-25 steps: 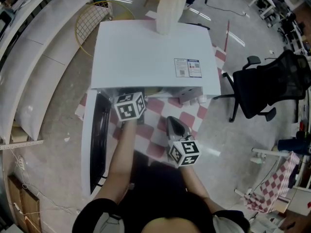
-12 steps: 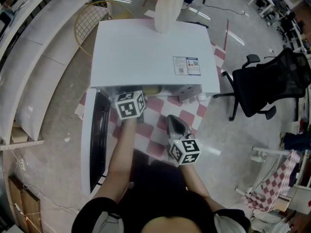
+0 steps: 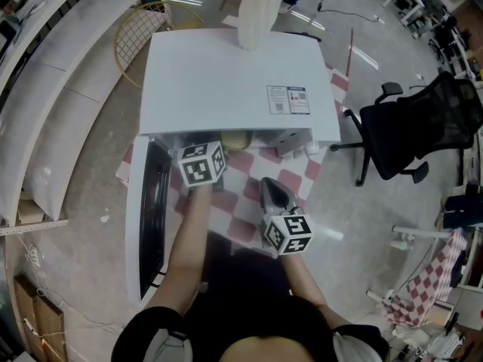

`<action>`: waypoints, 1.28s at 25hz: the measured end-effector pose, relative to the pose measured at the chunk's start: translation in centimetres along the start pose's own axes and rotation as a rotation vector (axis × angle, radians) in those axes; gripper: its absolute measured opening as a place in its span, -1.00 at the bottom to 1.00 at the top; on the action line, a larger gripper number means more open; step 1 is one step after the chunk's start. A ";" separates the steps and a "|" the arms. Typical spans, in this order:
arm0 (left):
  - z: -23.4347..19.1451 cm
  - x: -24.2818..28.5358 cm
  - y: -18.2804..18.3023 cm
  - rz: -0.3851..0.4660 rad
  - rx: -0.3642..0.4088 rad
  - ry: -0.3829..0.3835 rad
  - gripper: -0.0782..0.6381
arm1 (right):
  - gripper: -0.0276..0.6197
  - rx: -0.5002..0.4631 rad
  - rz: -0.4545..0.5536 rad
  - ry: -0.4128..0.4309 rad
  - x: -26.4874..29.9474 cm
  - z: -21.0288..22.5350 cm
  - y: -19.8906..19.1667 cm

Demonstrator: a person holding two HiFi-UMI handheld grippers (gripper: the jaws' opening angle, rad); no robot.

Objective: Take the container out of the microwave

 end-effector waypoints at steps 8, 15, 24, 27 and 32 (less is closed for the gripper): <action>-0.2 -0.8 -0.1 0.003 -0.008 -0.005 -0.71 | -0.91 0.004 0.013 -0.005 -0.3 0.0 0.0; 0.0 -1.8 -0.4 0.007 -0.007 0.003 -0.71 | -0.91 0.009 0.024 0.001 -0.7 0.1 0.0; 0.4 -4.0 -1.1 0.011 -0.015 0.014 -0.71 | -0.91 -0.002 0.037 0.014 -1.4 0.2 0.4; 0.6 -4.6 -1.4 0.014 -0.019 0.020 -0.71 | -0.91 -0.001 0.039 0.020 -1.8 0.2 0.4; 1.0 -5.5 -1.6 0.018 -0.025 0.023 -0.71 | -0.91 -0.008 0.026 0.029 -2.4 0.3 0.1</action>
Point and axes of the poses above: the fingertips, and each gripper's own axes: x forward along the fingers, z to its right, y out of its top, the point moved 6 cm from there along -x, backward along the fingers, and after that the axes turned 7 degrees about x, right-handed, at the moved point
